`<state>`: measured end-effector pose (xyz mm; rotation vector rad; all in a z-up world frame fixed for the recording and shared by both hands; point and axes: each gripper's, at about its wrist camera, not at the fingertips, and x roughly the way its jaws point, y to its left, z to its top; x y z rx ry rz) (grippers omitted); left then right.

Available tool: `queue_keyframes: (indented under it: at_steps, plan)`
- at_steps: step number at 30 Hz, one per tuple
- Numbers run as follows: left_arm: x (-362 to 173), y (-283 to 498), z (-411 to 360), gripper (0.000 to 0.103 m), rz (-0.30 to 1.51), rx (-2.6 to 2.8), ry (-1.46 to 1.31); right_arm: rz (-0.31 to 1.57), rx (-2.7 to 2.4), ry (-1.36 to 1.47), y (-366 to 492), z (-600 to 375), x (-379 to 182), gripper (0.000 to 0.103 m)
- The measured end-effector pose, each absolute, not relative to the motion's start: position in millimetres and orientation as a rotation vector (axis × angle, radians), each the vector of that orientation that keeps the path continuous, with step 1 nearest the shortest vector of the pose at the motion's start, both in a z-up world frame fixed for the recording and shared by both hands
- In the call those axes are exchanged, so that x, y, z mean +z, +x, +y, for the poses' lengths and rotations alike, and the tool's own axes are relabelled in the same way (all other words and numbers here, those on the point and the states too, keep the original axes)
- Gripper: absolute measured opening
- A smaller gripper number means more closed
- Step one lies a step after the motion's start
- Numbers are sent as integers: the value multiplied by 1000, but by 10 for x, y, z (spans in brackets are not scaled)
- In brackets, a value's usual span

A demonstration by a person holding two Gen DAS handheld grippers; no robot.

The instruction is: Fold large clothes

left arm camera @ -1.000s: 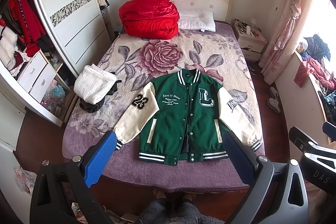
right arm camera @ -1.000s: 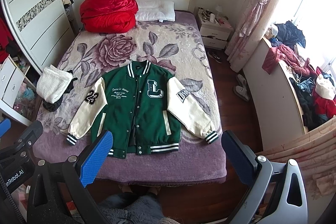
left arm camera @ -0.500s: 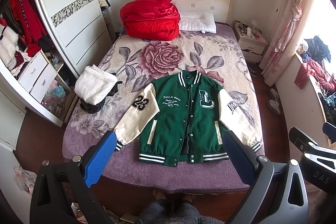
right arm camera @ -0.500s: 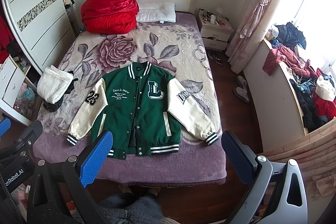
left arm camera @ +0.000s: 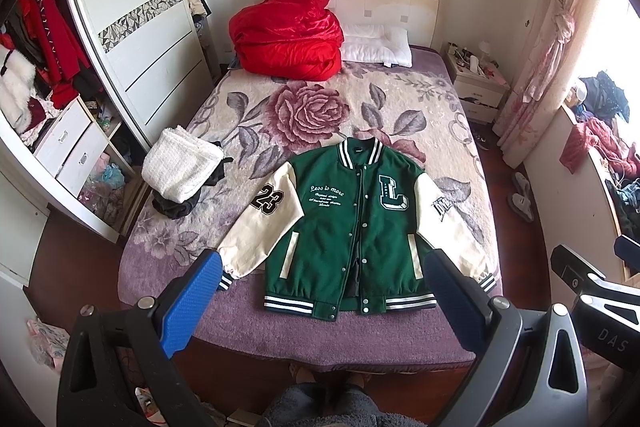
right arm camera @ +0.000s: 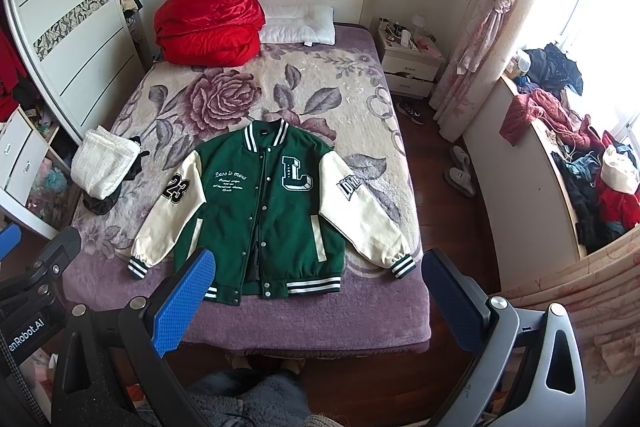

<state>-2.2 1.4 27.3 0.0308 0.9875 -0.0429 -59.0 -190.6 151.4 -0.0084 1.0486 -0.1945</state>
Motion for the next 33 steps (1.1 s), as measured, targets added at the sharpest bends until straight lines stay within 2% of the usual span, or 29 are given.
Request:
queue_keyframes:
  at_steps: [16, 22, 25, 30, 32, 33]
  plan:
    - [252, -53, 31, 103, 982, -45, 28, 1049, -198, -6, -593, -1897, 1507, 103]
    - [166, 308, 18, 103, 944, -25, 67, 1083, -228, 53, -491, -1957, 1476, 103]
    - [-100, 596, -30, 103, 909, 15, 142, 1095, -260, 148, -340, -2170, 1231, 103]
    - [-872, 1149, -144, 103, 953, 30, 198, 1167, -385, 323, -35, -2830, 343, 103]
    - [-1207, 1346, -228, 103, 975, 33, 206, 1195, -442, 371, 10, -3165, -48, 95]
    - [-1413, 1460, -292, 103, 994, 41, 211, 1206, -456, 401, 45, -3364, -284, 78]
